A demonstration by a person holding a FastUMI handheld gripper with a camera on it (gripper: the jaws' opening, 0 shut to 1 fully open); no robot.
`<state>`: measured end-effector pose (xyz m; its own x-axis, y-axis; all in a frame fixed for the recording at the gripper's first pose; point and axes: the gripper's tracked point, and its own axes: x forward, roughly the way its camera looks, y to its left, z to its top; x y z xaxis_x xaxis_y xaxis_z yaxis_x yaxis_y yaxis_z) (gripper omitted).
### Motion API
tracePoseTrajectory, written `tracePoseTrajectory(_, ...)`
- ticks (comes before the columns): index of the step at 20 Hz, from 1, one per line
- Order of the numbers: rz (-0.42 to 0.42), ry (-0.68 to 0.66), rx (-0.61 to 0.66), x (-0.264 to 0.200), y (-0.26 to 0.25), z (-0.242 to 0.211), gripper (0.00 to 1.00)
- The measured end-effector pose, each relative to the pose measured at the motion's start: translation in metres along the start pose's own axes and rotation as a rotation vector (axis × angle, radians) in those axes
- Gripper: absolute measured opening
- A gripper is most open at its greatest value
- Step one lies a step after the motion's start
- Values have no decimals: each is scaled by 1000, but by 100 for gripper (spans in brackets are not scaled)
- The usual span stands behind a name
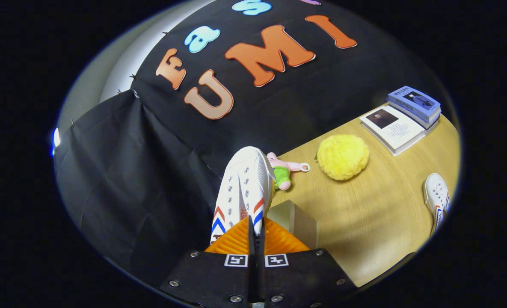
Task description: Open the storage box then place both shoes into the box .Put the left shoe in first, then the right shoe, with the right side of both shoes facing outward in a uniform manner.
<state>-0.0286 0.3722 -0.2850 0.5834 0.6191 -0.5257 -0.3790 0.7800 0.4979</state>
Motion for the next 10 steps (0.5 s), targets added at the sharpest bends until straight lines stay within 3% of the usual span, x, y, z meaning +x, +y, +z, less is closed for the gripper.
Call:
tracePoseTrajectory(5, -14, 58, -20, 40, 25, -48, 0)
tracePoseTrajectory(10, -97, 144, -79, 62, 15, -93, 0)
